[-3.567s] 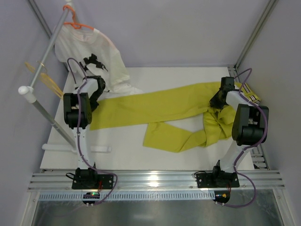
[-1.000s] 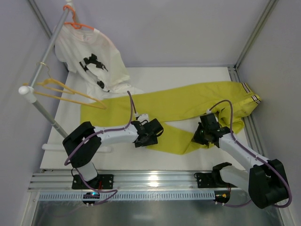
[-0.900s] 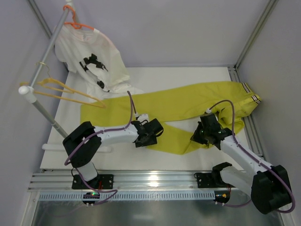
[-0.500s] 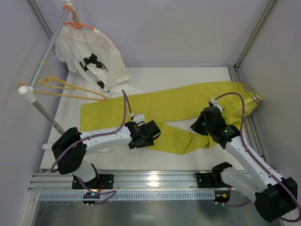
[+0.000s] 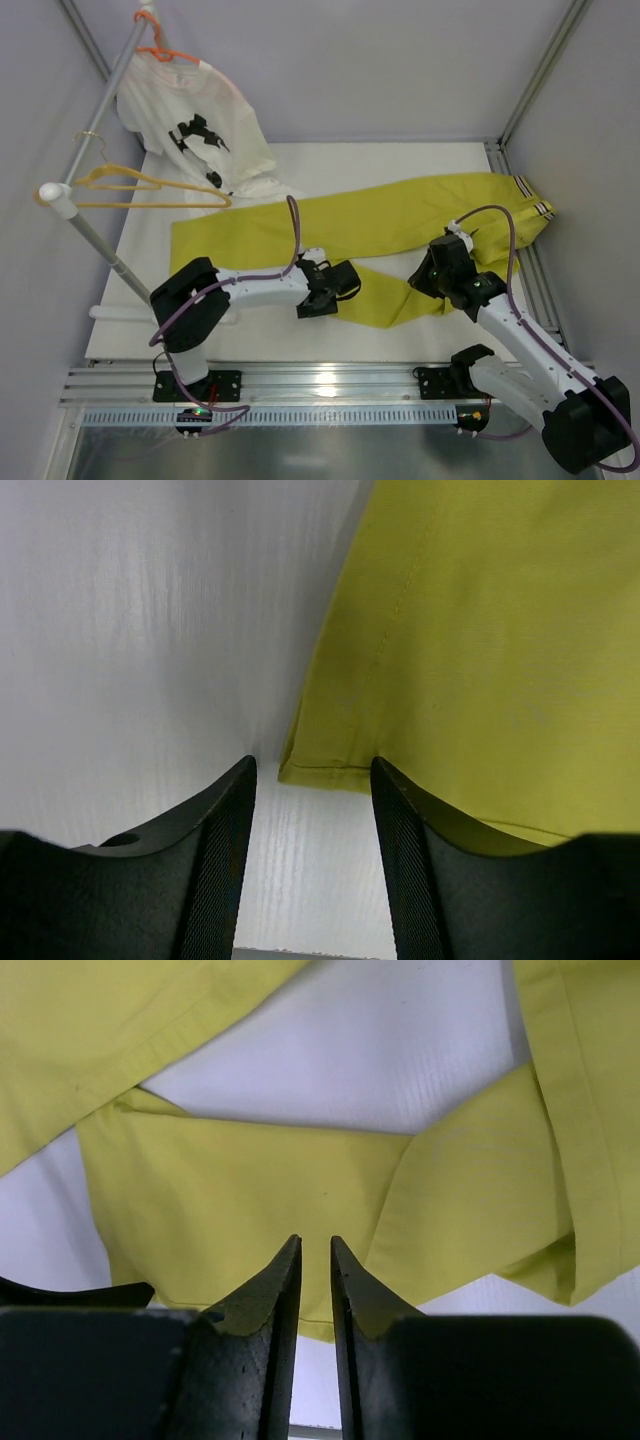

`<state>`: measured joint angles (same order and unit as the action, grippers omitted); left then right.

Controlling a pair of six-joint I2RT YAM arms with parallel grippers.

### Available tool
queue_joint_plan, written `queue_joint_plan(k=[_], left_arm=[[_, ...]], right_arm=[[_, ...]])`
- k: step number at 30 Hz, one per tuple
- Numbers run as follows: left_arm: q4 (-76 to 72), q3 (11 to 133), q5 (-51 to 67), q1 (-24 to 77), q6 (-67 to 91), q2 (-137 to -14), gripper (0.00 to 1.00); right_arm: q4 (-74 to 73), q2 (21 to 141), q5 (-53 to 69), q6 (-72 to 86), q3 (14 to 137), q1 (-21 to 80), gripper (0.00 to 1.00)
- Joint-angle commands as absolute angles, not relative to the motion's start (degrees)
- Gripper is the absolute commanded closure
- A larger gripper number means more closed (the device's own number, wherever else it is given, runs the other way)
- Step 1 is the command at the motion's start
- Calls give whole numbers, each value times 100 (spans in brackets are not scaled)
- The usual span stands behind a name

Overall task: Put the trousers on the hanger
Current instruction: Fold the trousers

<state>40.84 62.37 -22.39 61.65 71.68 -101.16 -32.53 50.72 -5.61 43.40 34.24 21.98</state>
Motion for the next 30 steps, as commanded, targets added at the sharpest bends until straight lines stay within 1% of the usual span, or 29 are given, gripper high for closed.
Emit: queue_joint_plan(k=[1,3,4,6,7,9,10,13,14,15,16,17,19,21,22,25,26,30], left_arm=[[4149,6284,-2321,6179,7251,-10511,50],[3948,6170,-2207,6179,7268,-10599,54],[3877,6126,-2180,6179,7269,-10617,61],[3919,6117,-2171,6179,7269,-10643,71],[4033,6161,-2258,6179,7269,-10644,82],[4305,6249,-2442,6161,7269,-10574,92],[4707,6388,-2539,6144,7260,-10451,100],[5499,6783,-3223,6082,7321,-10144,99],[6120,6924,-3608,6082,7400,-9882,99],[6396,7039,-3795,6065,7426,-9775,99],[6868,7258,-3927,6056,7435,-9652,100],[7091,7338,-4181,6038,7488,-9450,100],[7416,7435,-4324,5994,7637,-9247,100],[7515,7374,-4351,5916,7620,-8948,99],[7549,7339,-4351,5872,7638,-8869,99],[7602,7155,-4307,5652,7533,-8509,100],[7611,7137,-4315,5582,7489,-8421,100],[7760,7119,-4394,5187,7339,-7999,100]], right_arm=[[-3032,5115,-747,4280,3401,2224,79],[-3015,5098,-738,4254,3401,2215,78],[-3023,5080,-747,4245,3401,2224,78],[-3067,5028,-799,4228,3410,2224,78],[-3085,4975,-817,4210,3419,2224,77],[-3120,4940,-870,4175,3436,2224,75],[-3172,4948,-870,4149,3463,2215,74],[-3365,5001,-1027,4113,3647,2215,64],[-3471,5053,-1168,4139,3804,2224,61],[-3576,5089,-1308,4157,3901,2215,57],[-3786,5124,-1588,4201,4120,2206,50],[-3884,5220,-1704,4236,4244,2180,46],[-4165,5361,-1993,4245,4664,2075,40],[-4384,5588,-2442,4271,4929,1952,37],[-4438,5659,-2513,4237,5052,1716,36],[-4500,5880,-2321,3991,5378,1189,36],[-4439,5880,-2129,3921,5353,821,36],[-4132,5871,-2013,3718,5195,247,36]])
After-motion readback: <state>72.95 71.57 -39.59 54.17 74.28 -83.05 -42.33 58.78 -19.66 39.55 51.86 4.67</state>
